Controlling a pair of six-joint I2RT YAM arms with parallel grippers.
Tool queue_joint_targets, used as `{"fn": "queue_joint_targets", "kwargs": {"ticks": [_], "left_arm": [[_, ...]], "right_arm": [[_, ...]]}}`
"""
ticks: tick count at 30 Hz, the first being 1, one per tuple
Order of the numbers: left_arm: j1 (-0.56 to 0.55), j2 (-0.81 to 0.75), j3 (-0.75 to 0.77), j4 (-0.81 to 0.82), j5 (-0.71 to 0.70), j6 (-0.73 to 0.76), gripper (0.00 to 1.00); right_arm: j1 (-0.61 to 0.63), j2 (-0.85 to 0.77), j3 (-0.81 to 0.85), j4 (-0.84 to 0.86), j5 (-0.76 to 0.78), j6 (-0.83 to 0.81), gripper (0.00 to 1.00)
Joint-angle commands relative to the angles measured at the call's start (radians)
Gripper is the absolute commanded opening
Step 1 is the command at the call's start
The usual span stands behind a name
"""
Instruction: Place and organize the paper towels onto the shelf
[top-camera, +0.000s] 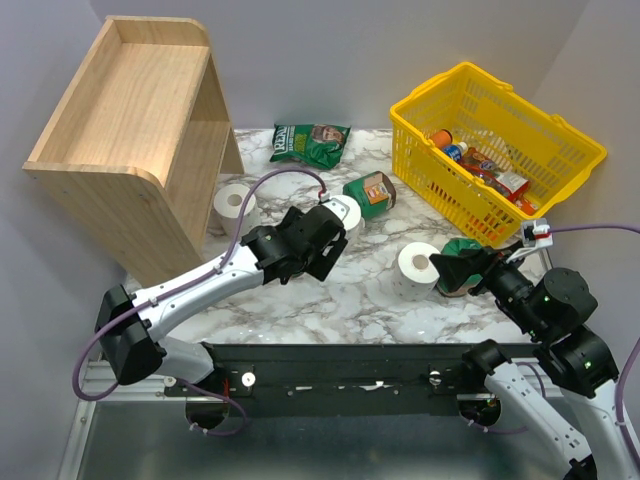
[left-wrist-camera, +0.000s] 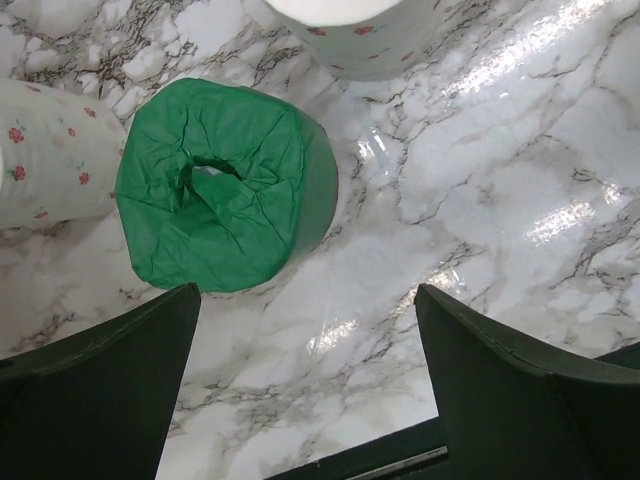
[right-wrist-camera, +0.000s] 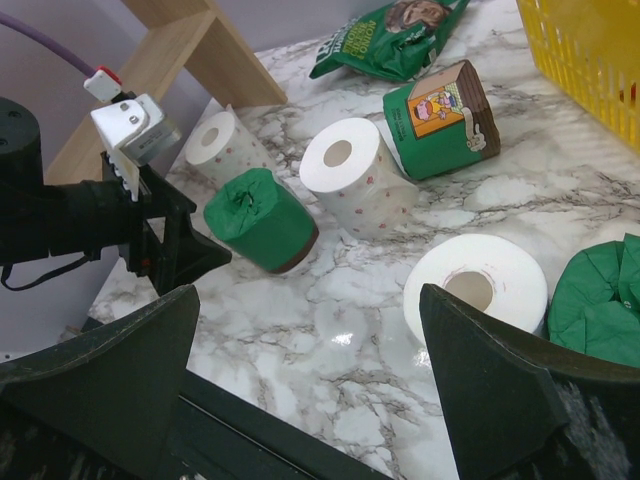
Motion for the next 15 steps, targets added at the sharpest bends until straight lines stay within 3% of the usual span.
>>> {"fn": "queue_joint_targets", "kwargs": {"ticks": [1,15], "left_arm": [[0.005,0.052,-0.040,0.108,-0.047,0.089,0.98],[0.116,0.189,-0.065,0.203,-0.007,0.126,0.88]], "right_arm": [[-0.004,-0.012,-0.001,0.005,0.020,0.011,1.00],[-0.003,-0.060,-0.016,0.000,0.017,0.020,0.99]]}}
